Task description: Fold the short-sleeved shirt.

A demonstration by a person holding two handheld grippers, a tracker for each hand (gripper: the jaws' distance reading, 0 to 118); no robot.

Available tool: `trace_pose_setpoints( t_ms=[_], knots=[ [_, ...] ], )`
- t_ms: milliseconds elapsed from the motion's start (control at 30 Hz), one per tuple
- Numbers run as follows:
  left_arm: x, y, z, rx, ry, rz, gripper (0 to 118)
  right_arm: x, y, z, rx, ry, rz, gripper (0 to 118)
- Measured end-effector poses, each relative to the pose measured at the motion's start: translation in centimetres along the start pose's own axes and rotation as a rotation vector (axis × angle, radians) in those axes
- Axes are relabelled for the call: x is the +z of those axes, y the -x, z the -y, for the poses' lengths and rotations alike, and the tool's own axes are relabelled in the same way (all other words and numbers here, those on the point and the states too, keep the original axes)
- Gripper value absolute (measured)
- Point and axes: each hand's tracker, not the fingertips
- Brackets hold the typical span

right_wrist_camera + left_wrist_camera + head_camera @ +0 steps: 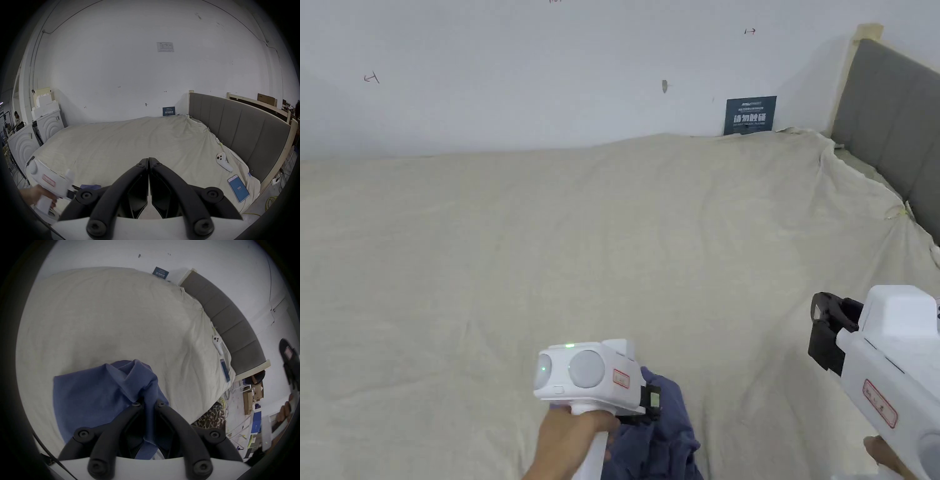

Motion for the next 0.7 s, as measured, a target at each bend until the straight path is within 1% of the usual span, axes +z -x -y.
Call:
trace_pose_setpoints(
  t_ms=[67,133,200,233,267,300,333,367,433,467,600,700],
  knots=[
    [-1.6,-0.2,0.3,0.005,0.021,-0.033,9,0.1,0.0,0.1,-0.004,0.002,0.004,0],
    [-2.4,-0.6,1.0,0.025,0.024,-0.033,10,0.1,-0.3,0.2,-0.007,0.004,0.008,0],
    [-2.8,-0.7,1.1,0.012,0.027,-0.047,11,0.1,-0.5,0.3,-0.007,0.007,0.013,0],
    [-2.7,-1.1,1.4,0.004,0.024,-0.051,18,0.0,-0.6,0.4,-0.006,0.010,0.014,0],
    [-2.6,-1.2,1.3,-0.001,0.023,-0.050,27,0.0,-0.6,0.4,-0.006,0.012,0.015,0],
    [-2.2,-1.3,1.2,-0.006,0.021,-0.029,40,0.2,-0.4,0.3,-0.007,0.012,0.016,0],
    [-1.8,-1.6,1.2,-0.016,0.018,0.003,60,0.3,-0.4,0.3,-0.008,0.013,0.016,0],
    [-1.3,-1.9,1.3,-0.018,0.011,0.020,72,0.3,-0.4,0.3,-0.010,0.014,0.015,0],
    [0.3,-2.3,1.1,-0.031,-0.026,0.022,93,0.5,-0.1,0.1,-0.010,0.013,0.015,0],
    [1.4,-2.5,1.0,-0.051,-0.076,0.020,94,0.5,0.0,0.0,-0.010,0.012,0.015,0],
    [5.8,-2.0,0.8,-0.111,-0.228,-0.011,94,0.7,0.5,-0.4,-0.003,0.004,0.010,0],
    [8.1,-0.7,0.9,-0.153,-0.304,-0.092,94,0.6,0.3,-0.5,-0.002,-0.004,0.005,0]
  ],
)
